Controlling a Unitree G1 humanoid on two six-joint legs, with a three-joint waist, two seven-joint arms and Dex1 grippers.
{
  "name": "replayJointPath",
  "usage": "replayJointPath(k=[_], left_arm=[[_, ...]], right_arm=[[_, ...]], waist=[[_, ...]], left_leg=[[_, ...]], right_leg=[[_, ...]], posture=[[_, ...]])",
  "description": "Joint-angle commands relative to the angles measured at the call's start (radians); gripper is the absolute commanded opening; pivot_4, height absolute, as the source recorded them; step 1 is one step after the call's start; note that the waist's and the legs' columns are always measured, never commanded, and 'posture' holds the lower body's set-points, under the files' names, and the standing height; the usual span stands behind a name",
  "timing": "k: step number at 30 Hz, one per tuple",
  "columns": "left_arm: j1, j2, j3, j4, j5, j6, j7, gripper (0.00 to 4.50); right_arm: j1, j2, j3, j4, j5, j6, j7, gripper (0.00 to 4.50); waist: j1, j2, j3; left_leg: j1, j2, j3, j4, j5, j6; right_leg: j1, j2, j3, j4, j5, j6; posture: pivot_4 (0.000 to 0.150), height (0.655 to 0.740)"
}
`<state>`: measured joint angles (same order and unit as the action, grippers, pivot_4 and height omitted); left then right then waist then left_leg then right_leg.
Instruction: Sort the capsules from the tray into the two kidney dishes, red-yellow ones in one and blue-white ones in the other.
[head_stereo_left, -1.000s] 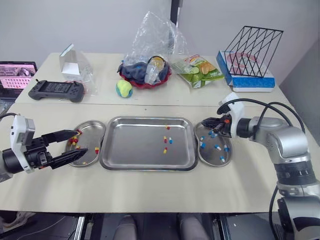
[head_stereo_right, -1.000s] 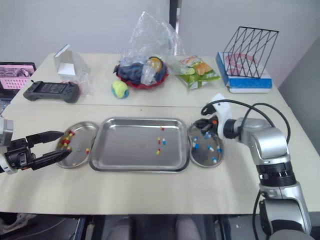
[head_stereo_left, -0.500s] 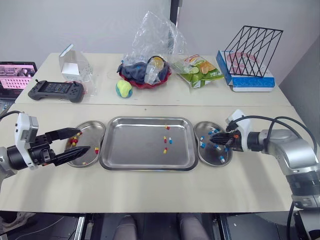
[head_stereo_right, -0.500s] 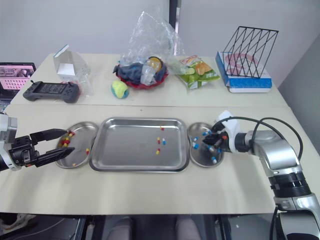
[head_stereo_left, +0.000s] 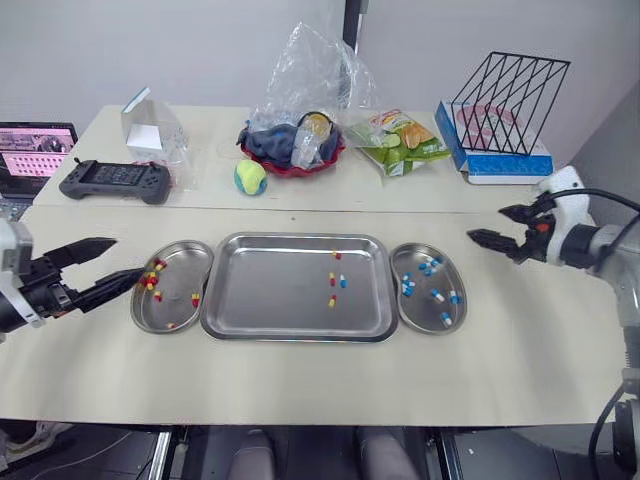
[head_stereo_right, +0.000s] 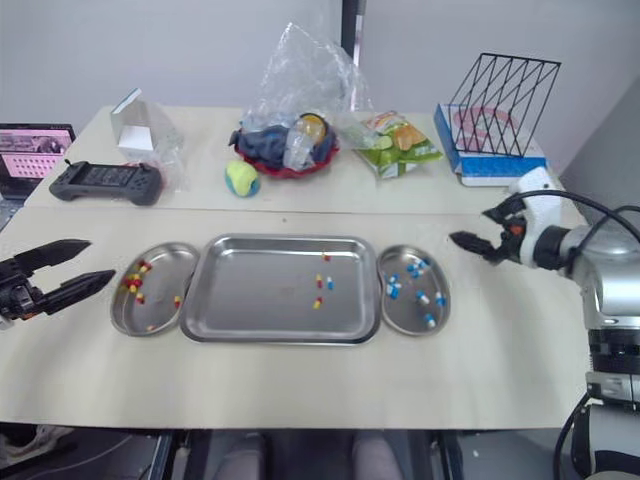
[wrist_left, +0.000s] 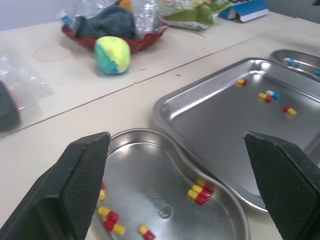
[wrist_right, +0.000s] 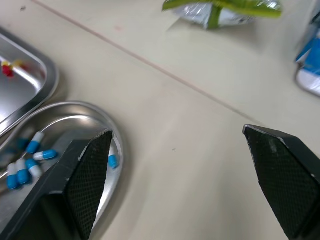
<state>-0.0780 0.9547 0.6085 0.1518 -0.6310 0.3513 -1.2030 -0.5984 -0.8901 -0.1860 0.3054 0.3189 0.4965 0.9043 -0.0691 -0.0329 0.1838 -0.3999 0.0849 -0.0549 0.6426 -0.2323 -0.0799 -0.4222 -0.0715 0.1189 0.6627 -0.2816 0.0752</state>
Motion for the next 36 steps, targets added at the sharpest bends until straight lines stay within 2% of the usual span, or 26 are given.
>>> replayJointPath(k=[1, 5, 12, 19, 36], left_arm=[[0.013, -0.013, 0.050, 0.043, 0.009, -0.054, 0.013, 4.50], [0.035, -0.057, 0.063, 0.086, 0.037, -0.105, 0.078, 4.50], [0.054, -0.102, 0.053, 0.120, 0.061, -0.150, 0.115, 4.50], [0.008, -0.110, 0.053, 0.174, 0.081, -0.231, 0.153, 4.50], [-0.039, -0.109, 0.019, 0.216, 0.092, -0.236, 0.177, 4.50]], right_arm=[[0.020, -0.016, -0.063, 0.109, -0.016, -0.146, 0.007, 4.47], [0.045, -0.001, -0.118, 0.222, 0.010, -0.265, 0.029, 4.47], [0.090, 0.045, -0.171, 0.271, 0.038, -0.347, 0.021, 4.47], [0.116, 0.074, -0.199, 0.296, 0.039, -0.380, -0.015, 4.47], [0.115, 0.071, -0.188, 0.279, 0.029, -0.380, -0.018, 4.47]], waist=[[0.000, 0.000, 0.000], [0.001, 0.001, 0.000], [-0.001, 0.001, 0.000], [0.001, 0.001, 0.000], [0.000, 0.001, 0.000]], left_leg=[[0.000, 0.000, 0.000, 0.000, 0.000, 0.000], [0.001, 0.000, 0.001, 0.000, 0.000, 0.000], [0.002, 0.000, 0.001, 0.000, 0.000, 0.000], [0.002, -0.001, 0.001, 0.000, 0.001, -0.001], [0.002, -0.001, 0.000, 0.000, 0.001, -0.001]], right_leg=[[0.000, 0.000, 0.000, 0.000, 0.000, 0.000], [0.001, -0.001, 0.000, 0.000, 0.000, 0.000], [0.002, -0.001, 0.000, 0.001, 0.000, 0.000], [0.002, -0.001, 0.000, 0.001, 0.000, 0.000], [0.003, -0.001, 0.000, 0.002, 0.000, 0.000]], posture=[[0.150, 0.7289], [0.150, 0.7289], [0.150, 0.7289], [0.150, 0.7289], [0.150, 0.7289]])
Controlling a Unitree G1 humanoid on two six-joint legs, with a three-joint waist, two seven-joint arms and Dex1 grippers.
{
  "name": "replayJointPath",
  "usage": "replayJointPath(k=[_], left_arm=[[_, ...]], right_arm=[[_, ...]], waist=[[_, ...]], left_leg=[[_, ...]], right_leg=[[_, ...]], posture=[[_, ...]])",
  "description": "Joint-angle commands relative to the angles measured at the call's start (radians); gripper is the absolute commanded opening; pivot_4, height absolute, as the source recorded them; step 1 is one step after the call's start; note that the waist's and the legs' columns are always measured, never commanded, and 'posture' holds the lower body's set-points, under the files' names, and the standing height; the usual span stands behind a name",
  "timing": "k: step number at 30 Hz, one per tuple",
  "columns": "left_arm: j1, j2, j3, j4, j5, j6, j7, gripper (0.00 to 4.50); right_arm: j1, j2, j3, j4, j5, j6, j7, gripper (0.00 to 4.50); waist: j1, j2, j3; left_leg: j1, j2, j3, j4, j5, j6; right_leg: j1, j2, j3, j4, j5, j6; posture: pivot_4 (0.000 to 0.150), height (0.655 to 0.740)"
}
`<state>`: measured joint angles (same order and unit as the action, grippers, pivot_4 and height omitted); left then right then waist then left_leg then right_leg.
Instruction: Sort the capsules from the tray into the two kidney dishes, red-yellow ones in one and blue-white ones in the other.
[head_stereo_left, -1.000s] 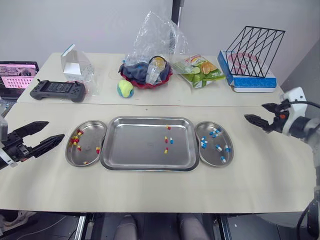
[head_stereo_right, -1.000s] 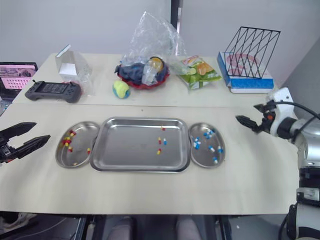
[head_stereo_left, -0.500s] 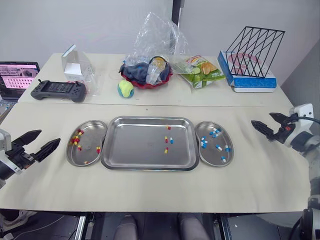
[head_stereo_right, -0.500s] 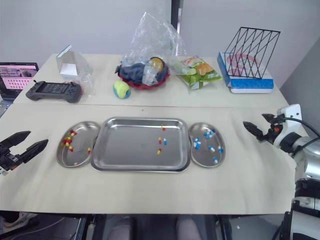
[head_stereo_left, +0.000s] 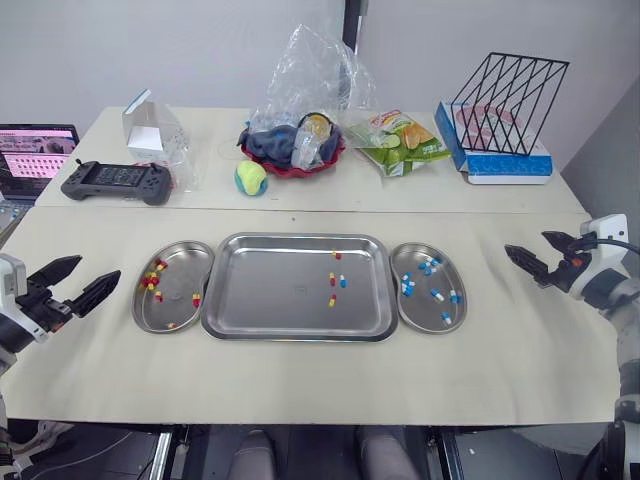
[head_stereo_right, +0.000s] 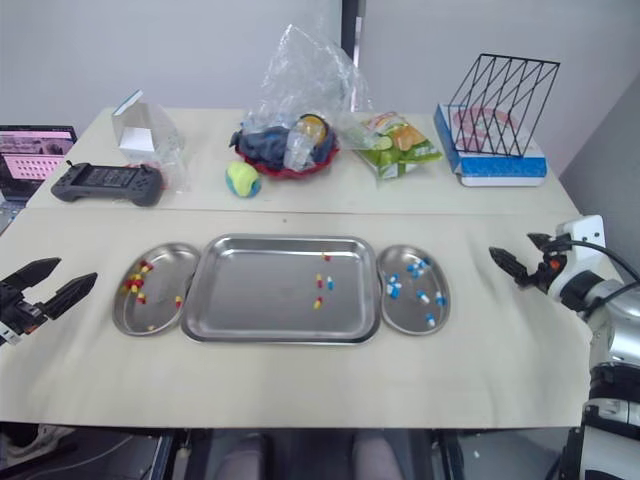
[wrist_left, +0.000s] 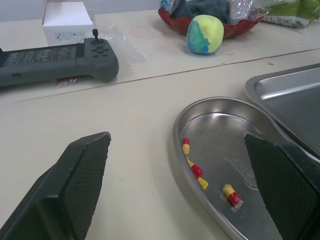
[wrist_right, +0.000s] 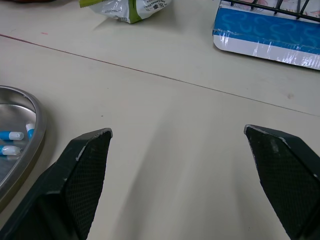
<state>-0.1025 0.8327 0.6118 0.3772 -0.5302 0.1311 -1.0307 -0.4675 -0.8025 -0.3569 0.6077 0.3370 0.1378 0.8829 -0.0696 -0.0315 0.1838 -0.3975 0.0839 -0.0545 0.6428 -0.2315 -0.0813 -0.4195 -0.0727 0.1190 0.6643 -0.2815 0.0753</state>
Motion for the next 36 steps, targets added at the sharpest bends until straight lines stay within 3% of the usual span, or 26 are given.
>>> replayJointPath(k=[1, 16, 29, 36], left_arm=[[-0.017, 0.014, 0.016, -0.008, -0.012, -0.012, 0.003, 4.50], [-0.083, 0.043, 0.007, -0.013, -0.038, 0.076, -0.023, 4.50], [-0.174, 0.070, -0.075, -0.155, -0.113, 0.241, -0.118, 4.50], [-0.254, 0.096, -0.208, -0.227, -0.097, 0.280, -0.186, 4.50]], right_arm=[[-0.018, -0.017, -0.016, -0.026, 0.011, -0.020, 0.005, 4.47], [0.005, -0.021, 0.005, -0.124, 0.033, 0.022, 0.064, 4.47], [0.069, -0.052, 0.010, -0.502, 0.176, 0.287, 0.162, 4.47], [0.151, -0.064, -0.032, -0.804, 0.424, 0.573, 0.160, 4.47]], waist=[[0.000, 0.000, 0.000], [-0.001, 0.000, 0.000], [0.002, 0.000, 0.000], [0.004, 0.000, 0.000]], left_leg=[[0.000, 0.000, 0.000, 0.000, 0.000, 0.000], [0.000, 0.000, 0.000, 0.000, 0.001, -0.001], [-0.001, 0.000, -0.001, 0.001, 0.001, -0.002], [-0.001, 0.000, -0.001, 0.001, 0.001, -0.001]], right_leg=[[0.000, 0.000, 0.000, 0.000, 0.000, 0.000], [0.000, 0.000, 0.000, 0.000, 0.000, 0.000], [0.000, 0.000, -0.001, 0.000, 0.000, 0.000], [0.000, 0.000, 0.000, 0.001, 0.000, 0.000]], posture=[[0.150, 0.7289], [0.150, 0.7289], [0.150, 0.7289], [0.150, 0.7289]])
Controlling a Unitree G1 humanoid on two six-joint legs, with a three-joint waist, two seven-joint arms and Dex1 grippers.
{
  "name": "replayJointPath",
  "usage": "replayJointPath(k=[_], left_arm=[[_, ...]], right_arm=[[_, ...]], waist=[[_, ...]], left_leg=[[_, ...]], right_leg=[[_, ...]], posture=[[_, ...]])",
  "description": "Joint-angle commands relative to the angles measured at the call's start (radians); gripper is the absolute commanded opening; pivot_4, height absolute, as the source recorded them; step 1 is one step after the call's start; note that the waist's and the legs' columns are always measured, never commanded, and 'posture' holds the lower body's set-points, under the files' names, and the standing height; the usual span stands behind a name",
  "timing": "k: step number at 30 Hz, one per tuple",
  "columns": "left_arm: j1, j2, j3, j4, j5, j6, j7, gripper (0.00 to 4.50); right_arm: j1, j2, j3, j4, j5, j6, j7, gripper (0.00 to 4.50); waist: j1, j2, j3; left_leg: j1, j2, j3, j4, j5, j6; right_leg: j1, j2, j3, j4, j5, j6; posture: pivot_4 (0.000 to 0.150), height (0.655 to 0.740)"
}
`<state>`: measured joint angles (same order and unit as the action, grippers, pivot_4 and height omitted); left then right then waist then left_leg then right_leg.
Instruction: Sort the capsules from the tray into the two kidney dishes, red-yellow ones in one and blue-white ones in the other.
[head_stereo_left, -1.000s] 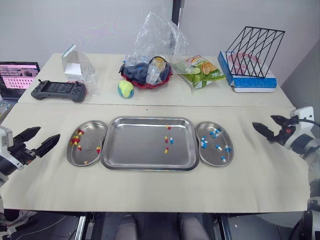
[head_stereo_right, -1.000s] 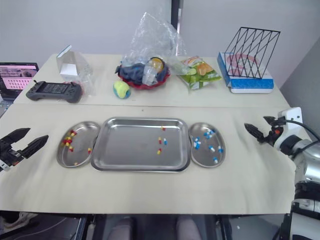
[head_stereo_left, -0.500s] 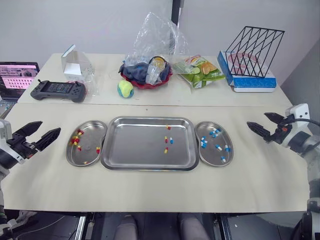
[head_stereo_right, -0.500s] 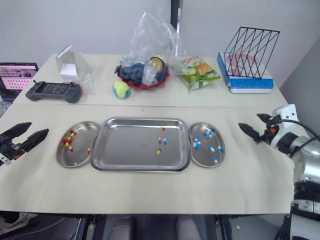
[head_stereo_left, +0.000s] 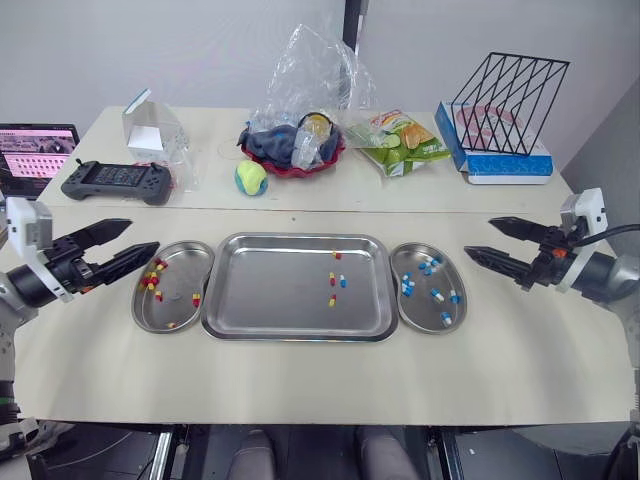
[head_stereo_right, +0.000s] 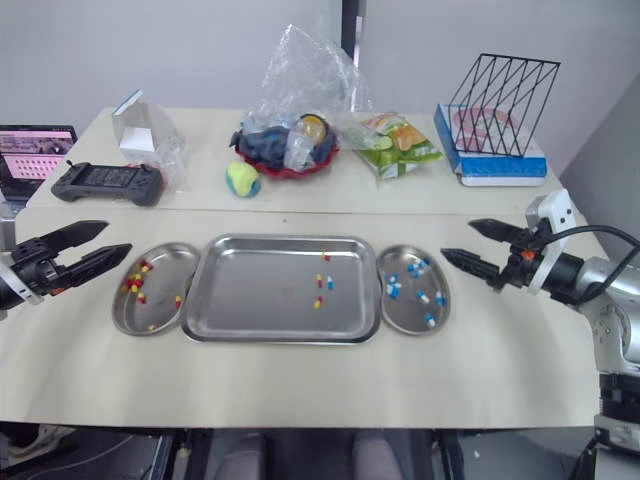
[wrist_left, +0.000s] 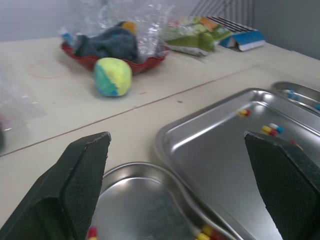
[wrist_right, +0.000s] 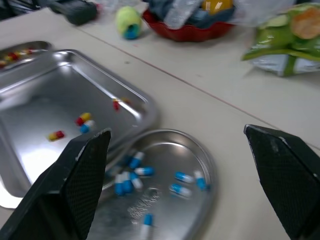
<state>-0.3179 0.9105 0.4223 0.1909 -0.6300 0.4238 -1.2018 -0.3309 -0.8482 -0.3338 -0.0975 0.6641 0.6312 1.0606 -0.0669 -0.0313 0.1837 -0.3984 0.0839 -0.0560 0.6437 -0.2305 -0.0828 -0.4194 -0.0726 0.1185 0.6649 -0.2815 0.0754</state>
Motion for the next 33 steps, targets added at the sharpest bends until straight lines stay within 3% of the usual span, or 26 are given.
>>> replayJointPath(k=[1, 7, 13, 23, 29, 33], left_arm=[[-0.053, 0.022, -0.032, -0.040, 0.011, -0.020, -0.023, 4.50], [-0.091, 0.057, -0.139, -0.140, -0.027, 0.098, -0.087, 4.50], [-0.131, -0.006, -0.232, -0.345, -0.111, 0.281, 0.010, 4.50], [-0.107, -0.233, -0.361, -0.525, -0.038, 0.246, 0.253, 4.50], [-0.056, -0.361, -0.501, -0.585, 0.060, 0.270, 0.417, 4.50], [-0.057, -0.394, -0.597, -0.552, 0.186, 0.252, 0.501, 4.50]], right_arm=[[0.029, -0.019, -0.059, -0.117, 0.109, 0.092, -0.020, 4.47], [0.109, -0.044, -0.071, -0.172, 0.091, 0.078, -0.025, 4.47], [0.165, -0.071, -0.100, -0.176, 0.079, 0.040, -0.006, 4.47], [0.188, -0.089, -0.120, -0.189, 0.118, 0.059, 0.012, 4.47], [0.191, -0.108, -0.116, -0.214, 0.109, 0.045, 0.011, 4.47], [0.214, -0.117, -0.133, -0.234, 0.105, 0.034, 0.013, 4.47]], waist=[[0.002, 0.000, 0.000], [0.008, 0.000, 0.000], [0.020, 0.000, 0.000], [0.025, 0.000, 0.000], [0.028, 0.000, 0.000], [0.031, 0.000, 0.000]], left_leg=[[0.000, 0.000, 0.000, 0.000, 0.000, 0.000], [-0.001, 0.000, 0.000, 0.000, 0.000, 0.000], [-0.001, 0.000, -0.001, 0.001, 0.000, 0.000], [0.000, -0.001, -0.001, 0.002, 0.000, 0.000], [0.001, -0.001, -0.001, 0.003, 0.000, 0.000], [0.002, -0.002, -0.002, 0.004, 0.000, 0.000]], right_leg=[[0.000, 0.000, 0.000, 0.000, 0.000, 0.000], [0.000, 0.000, 0.000, -0.001, 0.000, 0.000], [0.000, 0.000, 0.000, 0.000, 0.000, 0.000], [0.002, 0.000, 0.000, -0.001, 0.000, 0.000], [0.004, 0.000, 0.000, -0.001, 0.000, 0.000], [0.006, -0.001, 0.000, -0.002, 0.000, 0.001]], posture=[[0.150, 0.7289], [0.150, 0.7289], [0.150, 0.7289], [0.150, 0.7289], [0.150, 0.7289], [0.150, 0.7289]])
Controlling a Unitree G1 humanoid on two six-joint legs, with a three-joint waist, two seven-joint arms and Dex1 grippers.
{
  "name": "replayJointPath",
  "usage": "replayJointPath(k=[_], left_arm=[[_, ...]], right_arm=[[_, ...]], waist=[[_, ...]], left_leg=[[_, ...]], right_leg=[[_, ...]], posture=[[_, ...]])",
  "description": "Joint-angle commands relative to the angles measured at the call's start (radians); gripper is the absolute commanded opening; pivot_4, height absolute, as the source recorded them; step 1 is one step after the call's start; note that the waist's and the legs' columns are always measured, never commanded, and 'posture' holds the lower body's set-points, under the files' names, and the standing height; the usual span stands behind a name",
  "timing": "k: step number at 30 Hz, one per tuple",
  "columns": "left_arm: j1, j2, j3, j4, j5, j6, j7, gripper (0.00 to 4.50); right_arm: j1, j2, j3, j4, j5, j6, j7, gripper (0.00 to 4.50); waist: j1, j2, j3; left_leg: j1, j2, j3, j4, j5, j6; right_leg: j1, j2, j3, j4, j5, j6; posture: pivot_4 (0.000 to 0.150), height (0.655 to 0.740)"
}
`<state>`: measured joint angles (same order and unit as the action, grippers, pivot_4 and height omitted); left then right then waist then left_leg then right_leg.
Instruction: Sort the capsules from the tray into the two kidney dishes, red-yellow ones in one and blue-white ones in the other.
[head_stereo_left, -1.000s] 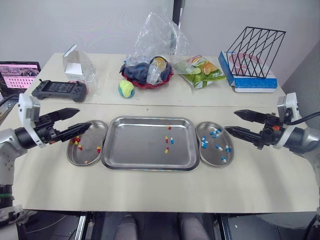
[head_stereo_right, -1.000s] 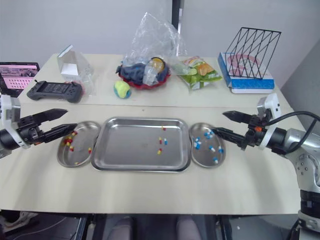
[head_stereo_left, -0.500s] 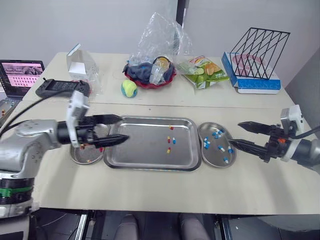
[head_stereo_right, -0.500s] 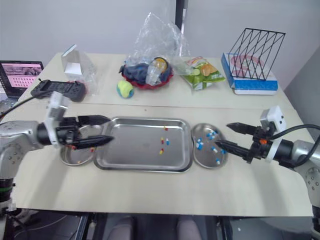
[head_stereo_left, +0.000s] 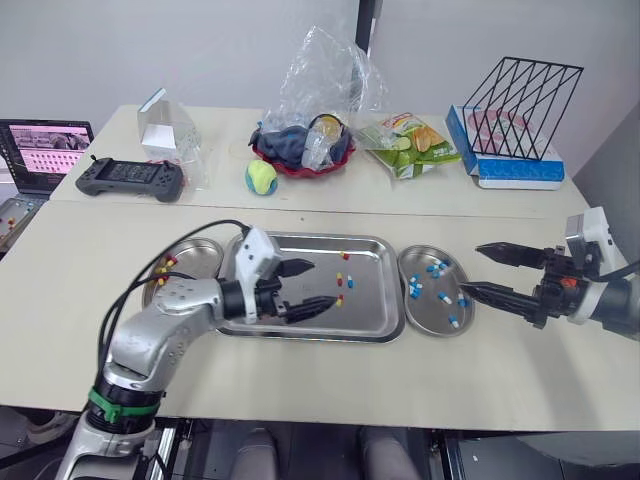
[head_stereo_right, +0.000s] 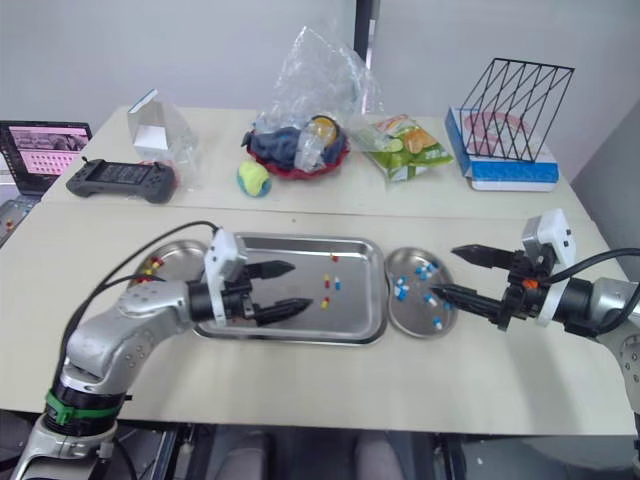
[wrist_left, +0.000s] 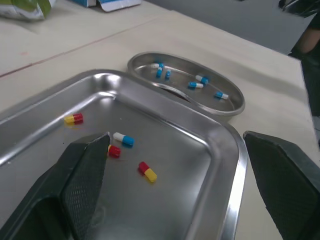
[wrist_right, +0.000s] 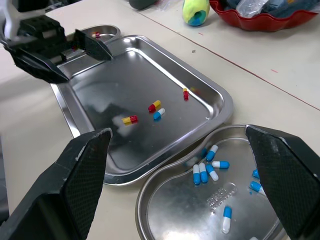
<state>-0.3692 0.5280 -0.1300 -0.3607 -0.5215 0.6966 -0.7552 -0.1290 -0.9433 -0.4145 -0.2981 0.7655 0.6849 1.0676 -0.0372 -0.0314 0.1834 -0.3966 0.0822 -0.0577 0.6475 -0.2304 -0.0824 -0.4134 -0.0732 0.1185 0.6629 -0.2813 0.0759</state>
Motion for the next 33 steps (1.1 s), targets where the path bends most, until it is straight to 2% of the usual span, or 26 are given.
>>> replayJointPath(k=[1, 5, 12, 24, 25, 33], left_arm=[[-0.012, -0.022, -0.063, 0.014, 0.105, -0.021, 0.078, 4.50], [-0.028, -0.082, -0.101, 0.036, 0.151, 0.011, 0.147, 4.50], [-0.022, -0.128, -0.184, 0.078, 0.242, 0.007, 0.185, 4.50], [-0.044, -0.226, -0.222, 0.117, 0.329, 0.030, 0.272, 4.50], [-0.048, -0.239, -0.230, 0.120, 0.338, 0.036, 0.280, 3.92], [-0.073, -0.250, -0.261, 0.118, 0.381, 0.121, 0.288, 1.30]], right_arm=[[0.020, -0.024, -0.056, -0.038, 0.000, -0.024, 0.008, 4.47], [0.050, -0.029, -0.071, -0.056, -0.015, -0.047, 0.007, 4.47], [0.101, -0.030, -0.093, -0.070, -0.018, -0.045, 0.004, 4.47], [0.083, -0.025, -0.082, -0.057, -0.036, -0.051, -0.016, 4.47], [0.078, -0.026, -0.080, -0.054, -0.039, -0.052, -0.018, 4.50], [0.070, -0.031, -0.083, -0.058, -0.044, -0.044, -0.023, 4.50]], waist=[[0.002, 0.000, 0.000], [0.010, 0.000, 0.000], [0.022, 0.000, 0.000], [0.024, 0.000, 0.000], [0.024, 0.000, 0.000], [0.023, 0.001, 0.000]], left_leg=[[0.002, 0.000, 0.000, 0.000, 0.000, 0.000], [0.008, -0.001, 0.000, -0.001, -0.001, 0.002], [0.008, -0.001, -0.001, -0.001, -0.001, 0.002], [0.008, -0.002, -0.001, 0.000, -0.001, 0.002], [0.008, -0.003, -0.001, 0.000, -0.001, 0.002], [0.008, -0.003, -0.002, -0.001, -0.001, 0.002]], right_leg=[[0.002, 0.000, 0.000, -0.001, 0.000, 0.000], [0.010, 0.000, 0.000, -0.004, -0.001, 0.001], [0.011, 0.000, 0.001, -0.005, -0.001, 0.001], [0.012, -0.001, 0.001, -0.006, 0.000, 0.002], [0.012, -0.001, 0.001, -0.006, 0.000, 0.002], [0.012, -0.002, 0.001, -0.006, 0.000, 0.003]], posture=[[0.150, 0.7289], [0.150, 0.7289], [0.150, 0.7289], [0.150, 0.7289], [0.150, 0.7289], [0.150, 0.7289]])
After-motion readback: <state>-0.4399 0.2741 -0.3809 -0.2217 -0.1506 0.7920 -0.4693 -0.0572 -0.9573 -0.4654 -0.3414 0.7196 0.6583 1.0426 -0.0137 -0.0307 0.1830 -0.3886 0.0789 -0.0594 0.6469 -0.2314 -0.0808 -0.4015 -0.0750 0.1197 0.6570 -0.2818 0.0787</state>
